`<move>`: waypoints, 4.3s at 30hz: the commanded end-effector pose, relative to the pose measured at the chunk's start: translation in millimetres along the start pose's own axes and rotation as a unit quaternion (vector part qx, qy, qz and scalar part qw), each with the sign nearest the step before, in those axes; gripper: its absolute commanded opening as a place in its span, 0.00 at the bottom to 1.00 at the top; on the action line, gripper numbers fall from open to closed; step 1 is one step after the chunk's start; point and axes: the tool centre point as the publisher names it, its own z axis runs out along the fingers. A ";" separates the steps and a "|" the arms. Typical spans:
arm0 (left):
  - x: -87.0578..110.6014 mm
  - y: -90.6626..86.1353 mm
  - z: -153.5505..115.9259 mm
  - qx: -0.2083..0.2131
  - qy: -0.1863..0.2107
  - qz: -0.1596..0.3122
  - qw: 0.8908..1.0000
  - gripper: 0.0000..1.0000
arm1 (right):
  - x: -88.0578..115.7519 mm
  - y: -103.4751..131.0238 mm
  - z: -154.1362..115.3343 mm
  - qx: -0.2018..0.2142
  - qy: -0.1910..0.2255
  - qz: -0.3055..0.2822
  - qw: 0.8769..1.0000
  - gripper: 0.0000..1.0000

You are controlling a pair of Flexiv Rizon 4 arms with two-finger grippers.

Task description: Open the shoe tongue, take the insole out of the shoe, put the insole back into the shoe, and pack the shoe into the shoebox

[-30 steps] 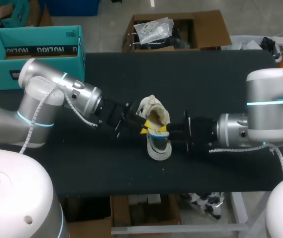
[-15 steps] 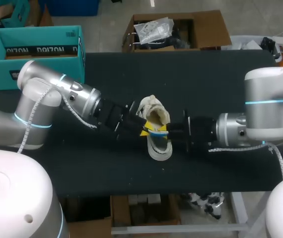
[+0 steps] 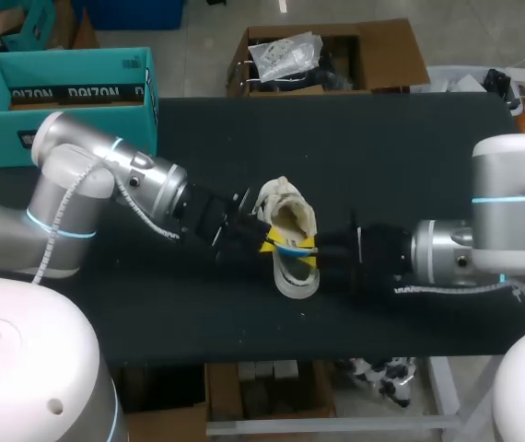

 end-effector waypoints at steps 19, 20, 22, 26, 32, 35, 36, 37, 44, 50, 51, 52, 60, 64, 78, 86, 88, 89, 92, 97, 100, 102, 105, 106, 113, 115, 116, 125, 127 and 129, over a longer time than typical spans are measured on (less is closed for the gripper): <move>6.5 17.2 3.2 -0.026 -0.011 -0.020 0.999 0.33 | -5.1 24.0 21.4 0.029 -0.023 0.001 0.999 0.00; 6.5 15.3 2.6 -0.024 -0.011 -0.019 0.999 0.44 | -5.1 25.0 20.7 0.027 -0.022 0.002 0.999 0.00; 6.4 12.1 1.2 -0.021 -0.013 -0.016 1.000 0.47 | -5.2 26.1 19.1 0.025 -0.022 0.003 0.999 0.00; 6.8 9.6 0.4 -0.021 -0.012 -0.011 1.000 0.17 | -5.7 27.5 16.3 0.022 -0.022 0.004 1.000 0.00; 5.8 10.9 4.1 -0.022 -0.009 -0.009 1.000 0.00 | -5.1 26.1 13.9 0.018 -0.022 0.005 1.000 0.00; 5.8 11.3 5.1 -0.021 -0.006 -0.008 1.000 0.00 | -4.2 18.8 9.7 0.017 -0.017 0.003 1.000 0.36; 5.9 11.3 5.2 -0.021 -0.006 -0.008 1.000 0.00 | -4.6 14.4 8.4 0.018 -0.016 0.000 1.000 0.42; 5.9 11.3 5.3 -0.021 -0.006 -0.008 1.000 0.00 | -4.5 10.8 6.9 0.019 -0.015 -0.002 1.000 0.44; 6.4 12.1 4.8 -0.023 -0.007 -0.009 1.000 0.00 | -2.8 -7.4 0.7 0.031 -0.011 -0.025 0.999 0.30; 6.1 12.8 5.2 -0.024 -0.010 -0.010 1.000 0.00 | -2.8 -11.1 3.4 0.039 -0.014 -0.032 0.999 0.00; 6.0 13.1 5.5 -0.024 -0.011 -0.010 1.000 0.00 | -3.0 -9.9 5.1 0.040 -0.015 -0.032 0.999 0.00; 6.0 13.7 5.9 -0.025 -0.011 -0.011 1.000 0.00 | -3.2 -8.4 6.6 0.041 -0.016 -0.031 0.999 0.00; 4.5 12.7 5.3 -0.022 -0.017 -0.016 0.999 0.43 | -5.8 7.6 17.5 0.043 -0.029 -0.018 0.999 0.00; 4.6 9.8 0.2 -0.019 -0.019 -0.017 0.999 0.48 | -6.4 11.6 17.4 0.035 -0.036 -0.016 0.999 0.00; -16.9 -34.2 -63.1 -0.052 -0.033 -0.049 0.997 1.00 | -18.3 1.5 6.4 -0.030 -0.148 -0.046 0.987 0.00; -22.7 -56.1 -89.0 -0.081 -0.036 -0.075 0.993 1.00 | -24.1 1.6 7.8 -0.035 -0.164 -0.043 0.985 0.31; -21.3 -60.1 -96.3 -0.098 -0.032 -0.080 0.991 1.00 | -22.5 -2.4 1.4 -0.040 -0.159 -0.044 0.986 0.48; -20.8 -62.6 -99.9 -0.099 -0.031 -0.080 0.991 1.00 | -21.4 -5.0 -3.0 -0.040 -0.150 -0.045 0.987 0.63; -18.5 -66.2 -110.6 -0.134 -0.020 -0.091 0.987 1.00 | -17.0 -13.7 -15.6 -0.046 -0.139 -0.049 0.988 0.75; -16.5 -67.9 -124.4 -0.177 0.010 -0.089 0.980 1.00 | -5.4 -35.5 -25.5 -0.048 -0.128 -0.060 0.989 0.61; -16.5 -67.9 -124.4 -0.177 0.010 -0.089 0.980 1.00 | -2.2 -44.7 -19.4 -0.027 -0.121 -0.065 0.990 0.26; -16.5 -67.9 -124.4 -0.177 0.010 -0.089 0.980 1.00 | -0.8 -48.1 -11.4 -0.009 -0.119 -0.072 0.990 0.00; -19.7 -65.8 -129.6 -0.174 -0.002 -0.114 0.978 1.00 | 2.5 -47.2 -0.9 -0.003 -0.114 -0.076 0.991 0.00; -21.2 -64.4 -132.5 -0.182 -0.002 -0.135 0.974 1.00 | 3.7 -46.8 2.9 -0.004 -0.115 -0.077 0.990 0.00; -25.3 -61.2 -144.5 -0.243 -0.001 -0.185 0.952 1.00 | 4.5 -44.2 33.9 0.001 -0.136 -0.092 0.986 0.00; -25.3 -61.2 -144.5 -0.243 -0.001 -0.185 0.952 1.00 | 1.7 -41.3 38.4 -0.006 -0.147 -0.091 0.985 0.00; -25.3 -61.2 -144.5 -0.243 -0.001 -0.185 0.952 1.00 | 0.2 -40.4 40.1 -0.004 -0.146 -0.091 0.985 0.00; -25.3 -61.2 -144.5 -0.243 -0.001 -0.185 0.952 1.00 | -25.1 -21.2 47.4 -0.037 -0.180 -0.078 0.980 0.00; -25.3 -61.2 -144.5 -0.243 -0.001 -0.185 0.952 1.00 | -32.0 -15.5 49.5 -0.054 -0.196 -0.074 0.976 0.00; -25.3 -61.2 -144.5 -0.243 -0.001 -0.185 0.952 1.00 | -34.6 -11.9 48.9 -0.059 -0.195 -0.071 0.977 0.00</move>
